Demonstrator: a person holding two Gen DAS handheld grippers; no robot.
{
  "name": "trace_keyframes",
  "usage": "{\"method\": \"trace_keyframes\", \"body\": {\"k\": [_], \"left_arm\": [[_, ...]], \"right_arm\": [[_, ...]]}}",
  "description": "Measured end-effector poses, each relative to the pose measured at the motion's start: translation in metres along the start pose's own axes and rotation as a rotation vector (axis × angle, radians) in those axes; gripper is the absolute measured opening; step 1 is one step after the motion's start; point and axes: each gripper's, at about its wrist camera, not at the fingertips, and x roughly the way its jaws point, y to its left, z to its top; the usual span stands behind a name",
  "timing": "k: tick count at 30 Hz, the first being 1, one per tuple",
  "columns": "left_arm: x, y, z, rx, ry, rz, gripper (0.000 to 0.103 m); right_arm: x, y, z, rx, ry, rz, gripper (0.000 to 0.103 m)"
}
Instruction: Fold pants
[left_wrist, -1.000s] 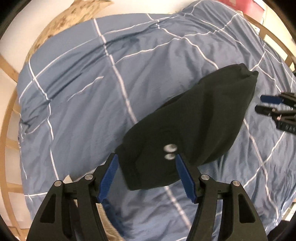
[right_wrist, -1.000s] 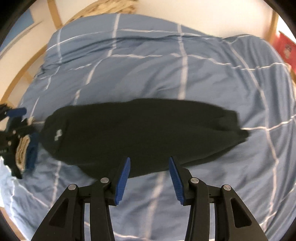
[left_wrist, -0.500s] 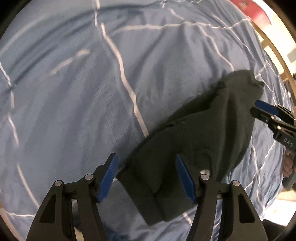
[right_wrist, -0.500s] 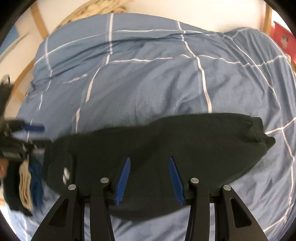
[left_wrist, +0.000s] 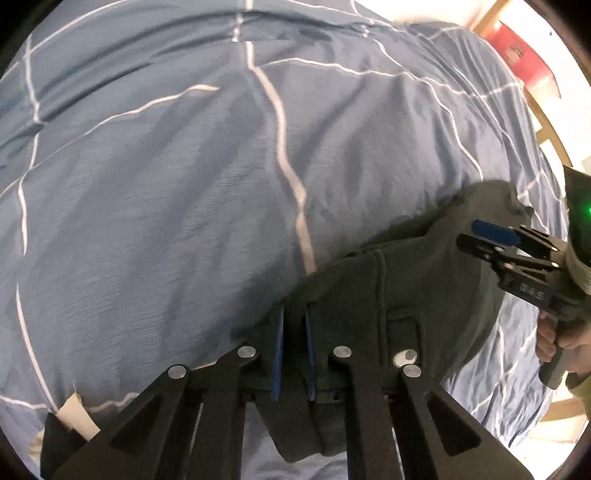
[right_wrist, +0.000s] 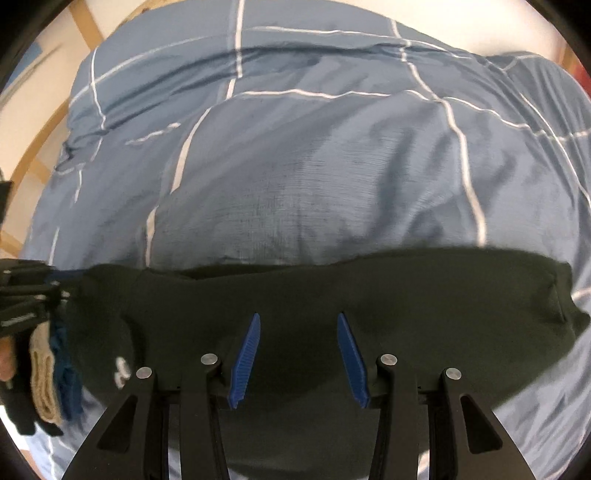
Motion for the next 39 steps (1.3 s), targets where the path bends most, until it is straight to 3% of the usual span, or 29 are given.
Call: {"method": "trace_keyframes", "body": {"k": [6, 8, 10, 11, 14, 16, 19, 26, 33, 39], "left_arm": [[0.013, 0.003, 0.002, -0.062, -0.006, 0.110, 0.006], [0.015, 0.010, 0.002, -0.072, -0.002, 0.188, 0.006], [0.007, 0.014, 0.001, -0.106, -0.006, 0.202, 0.007], [-0.004, 0.013, -0.002, -0.112, -0.043, 0.207, 0.013], [-0.041, -0.007, -0.015, -0.076, -0.163, 0.244, 0.047], [-0.067, -0.026, -0.030, -0.043, -0.234, 0.241, 0.049], [-0.092, -0.056, -0.062, -0.014, -0.300, 0.246, 0.050], [-0.086, -0.090, -0.142, -0.045, -0.303, 0.243, 0.052], [-0.039, -0.096, -0.188, -0.104, -0.294, 0.281, 0.052], [-0.004, -0.098, -0.198, -0.101, -0.304, 0.331, 0.052]], "right_arm": [[0.039, 0.003, 0.028, -0.018, 0.031, -0.057, 0.044], [0.045, 0.001, 0.033, -0.022, 0.040, -0.062, 0.044], [0.040, -0.001, 0.035, -0.025, 0.030, -0.068, 0.044], [0.034, -0.002, 0.035, -0.020, 0.016, -0.080, 0.044], [-0.001, -0.004, 0.029, -0.006, -0.079, -0.102, 0.048], [-0.032, -0.002, 0.017, -0.003, -0.154, -0.085, 0.072], [-0.080, 0.002, -0.017, -0.037, -0.258, -0.079, 0.073], [-0.112, 0.012, -0.100, -0.160, -0.221, -0.065, 0.073], [-0.086, 0.032, -0.178, -0.360, -0.177, -0.082, 0.073], [-0.047, 0.042, -0.206, -0.415, -0.168, -0.036, 0.073]]}}
